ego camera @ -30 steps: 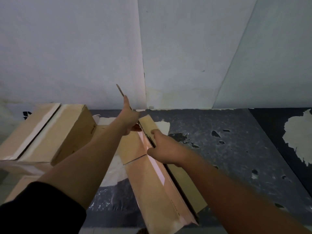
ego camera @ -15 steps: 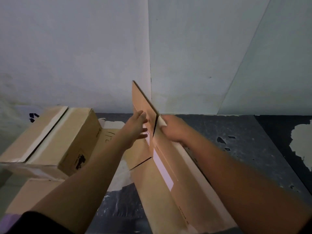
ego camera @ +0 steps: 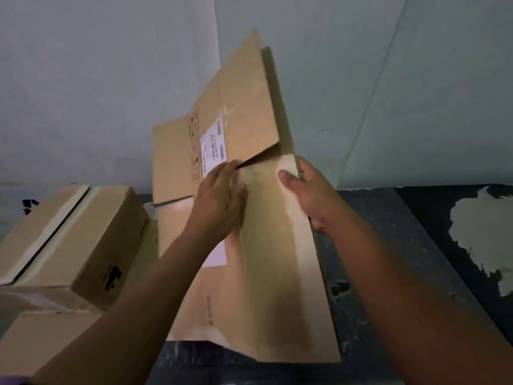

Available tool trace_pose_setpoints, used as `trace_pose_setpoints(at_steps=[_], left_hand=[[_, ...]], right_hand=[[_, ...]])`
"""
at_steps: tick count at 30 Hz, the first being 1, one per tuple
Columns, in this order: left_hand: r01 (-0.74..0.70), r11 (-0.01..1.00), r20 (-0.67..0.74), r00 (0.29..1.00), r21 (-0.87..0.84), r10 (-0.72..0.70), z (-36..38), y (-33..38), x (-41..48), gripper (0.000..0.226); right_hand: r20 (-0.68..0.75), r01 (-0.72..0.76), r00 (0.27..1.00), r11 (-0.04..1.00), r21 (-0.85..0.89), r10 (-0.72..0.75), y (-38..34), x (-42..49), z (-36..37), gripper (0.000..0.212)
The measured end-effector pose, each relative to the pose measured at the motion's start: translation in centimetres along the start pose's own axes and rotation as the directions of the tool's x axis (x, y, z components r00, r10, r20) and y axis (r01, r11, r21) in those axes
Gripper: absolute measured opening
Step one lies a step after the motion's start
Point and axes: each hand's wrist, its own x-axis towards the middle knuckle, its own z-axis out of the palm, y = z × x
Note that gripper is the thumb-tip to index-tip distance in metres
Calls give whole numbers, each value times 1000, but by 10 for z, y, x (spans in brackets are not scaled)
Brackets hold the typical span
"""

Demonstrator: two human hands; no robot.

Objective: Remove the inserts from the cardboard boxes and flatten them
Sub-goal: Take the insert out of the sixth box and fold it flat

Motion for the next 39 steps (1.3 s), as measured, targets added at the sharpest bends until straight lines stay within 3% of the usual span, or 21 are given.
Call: trace_pose_setpoints(at_steps=[5, 11, 18, 22, 26, 28, 31, 34, 36, 39], left_hand=[[-45, 992, 223, 975, 121, 17, 48, -19, -12, 55], [29, 988, 531, 841, 149, -104, 112, -43, -39, 58], [-22, 929, 680, 688, 369, -254, 177, -62, -56, 64], [15, 900, 739, 565, 436, -368, 204, -80, -74, 67], [13, 881, 743, 531, 473, -407, 218, -97, -95, 70], [-40, 866, 743, 535, 498, -403, 221, -104, -103, 70], [-88, 859, 702, 621, 505, -349, 217, -110, -106, 70], [-33, 866, 634, 695, 500, -339, 205, -119, -104, 67], [75, 826, 553, 709, 559, -439, 197, -128, -108, 68], [429, 673, 341, 623, 603, -704, 183, -143, -117, 70]], right_hand=[[-128, -221, 962, 961, 163, 243, 60, -11, -23, 20], [-235, -391, 877, 907, 154, 419, 132, -29, -54, 30], [-363, -471, 825, 882, -16, 433, 181, -35, -98, 29], [-417, -550, 801, 804, -227, 430, 210, -35, -100, 41], [-530, -575, 778, 724, -381, 338, 234, -42, -93, 58], [-505, -587, 794, 639, -497, 337, 245, -47, -89, 69], [-424, -630, 766, 432, -645, 484, 261, -58, -79, 73], [-373, -537, 785, 243, -808, 494, 277, -70, -65, 72], [-337, -492, 796, 213, -844, 503, 285, -78, -55, 72], [-336, -497, 780, 195, -845, 528, 289, -82, -49, 73]])
